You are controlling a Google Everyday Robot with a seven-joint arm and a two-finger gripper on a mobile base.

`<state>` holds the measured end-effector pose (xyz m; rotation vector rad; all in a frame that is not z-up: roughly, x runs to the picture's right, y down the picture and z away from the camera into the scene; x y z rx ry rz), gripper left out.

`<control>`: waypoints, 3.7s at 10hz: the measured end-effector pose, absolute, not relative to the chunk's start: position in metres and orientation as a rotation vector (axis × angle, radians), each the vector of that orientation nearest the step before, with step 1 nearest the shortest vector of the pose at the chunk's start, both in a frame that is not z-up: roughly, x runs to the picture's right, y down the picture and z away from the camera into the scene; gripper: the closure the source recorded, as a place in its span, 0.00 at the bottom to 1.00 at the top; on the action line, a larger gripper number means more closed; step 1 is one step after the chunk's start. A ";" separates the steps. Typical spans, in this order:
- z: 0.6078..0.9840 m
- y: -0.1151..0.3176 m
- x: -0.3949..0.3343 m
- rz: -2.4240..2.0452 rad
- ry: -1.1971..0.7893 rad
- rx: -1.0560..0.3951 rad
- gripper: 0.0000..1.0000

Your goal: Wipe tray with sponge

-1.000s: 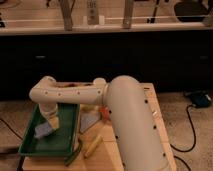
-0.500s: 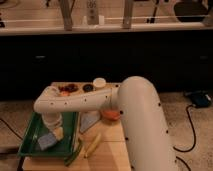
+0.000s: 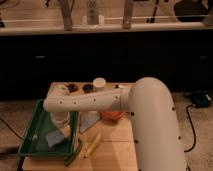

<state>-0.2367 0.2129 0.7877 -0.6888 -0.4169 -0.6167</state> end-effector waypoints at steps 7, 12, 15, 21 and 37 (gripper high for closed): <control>0.807 0.177 -0.292 -0.711 -0.398 -0.676 0.97; 0.789 0.216 -0.312 -0.826 -0.434 -0.692 0.97; 0.783 0.236 -0.275 -0.808 -0.441 -0.700 0.97; 0.796 0.210 -0.228 -0.717 -0.402 -0.682 0.97; 0.794 0.224 -0.276 -0.826 -0.441 -0.687 0.97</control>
